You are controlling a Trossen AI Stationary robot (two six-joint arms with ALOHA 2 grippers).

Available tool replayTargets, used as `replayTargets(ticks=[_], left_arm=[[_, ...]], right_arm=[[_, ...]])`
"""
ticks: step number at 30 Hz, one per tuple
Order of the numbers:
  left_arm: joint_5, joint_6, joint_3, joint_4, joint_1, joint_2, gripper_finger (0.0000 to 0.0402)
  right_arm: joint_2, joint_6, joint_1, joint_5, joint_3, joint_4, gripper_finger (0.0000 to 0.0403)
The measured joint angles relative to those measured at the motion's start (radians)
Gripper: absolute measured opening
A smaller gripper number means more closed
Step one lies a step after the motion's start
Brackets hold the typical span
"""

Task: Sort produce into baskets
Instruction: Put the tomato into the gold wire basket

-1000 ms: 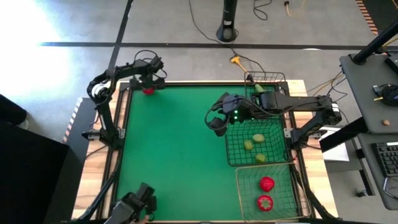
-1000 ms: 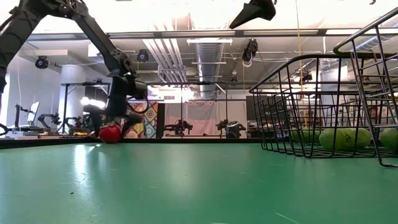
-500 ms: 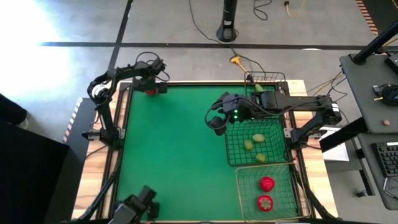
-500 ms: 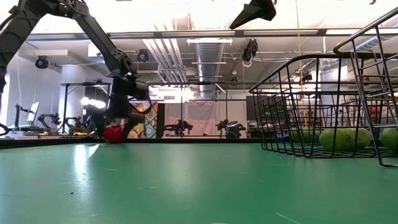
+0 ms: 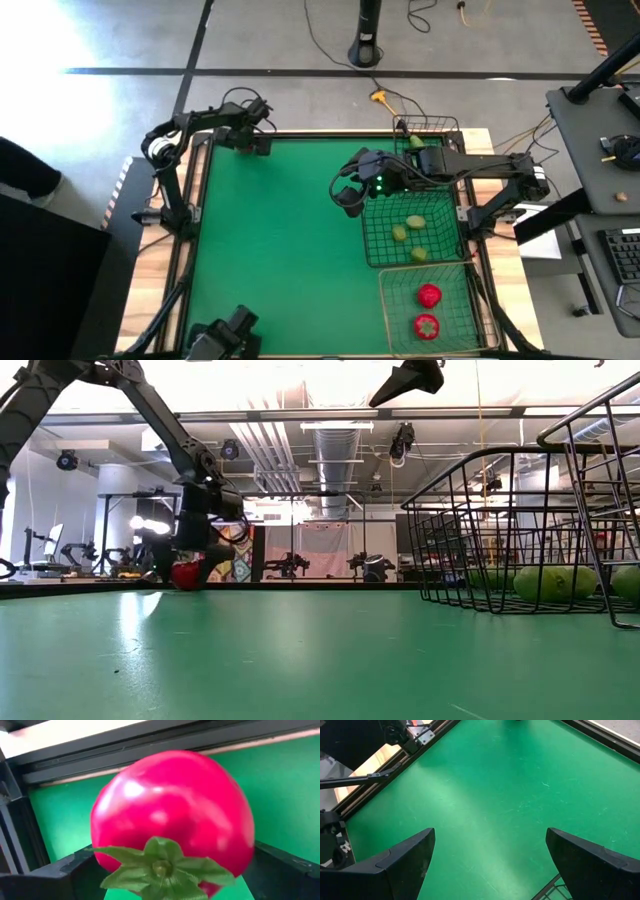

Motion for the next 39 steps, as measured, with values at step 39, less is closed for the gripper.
replayTargets(ticks=[39], left_arm=[[-0.008, 0.304, -0.003, -0.026, 0.007, -0.026, 0.0274]], right_arm=[[0.000, -0.003, 0.004, -0.001, 0.000, -0.004, 0.0373]])
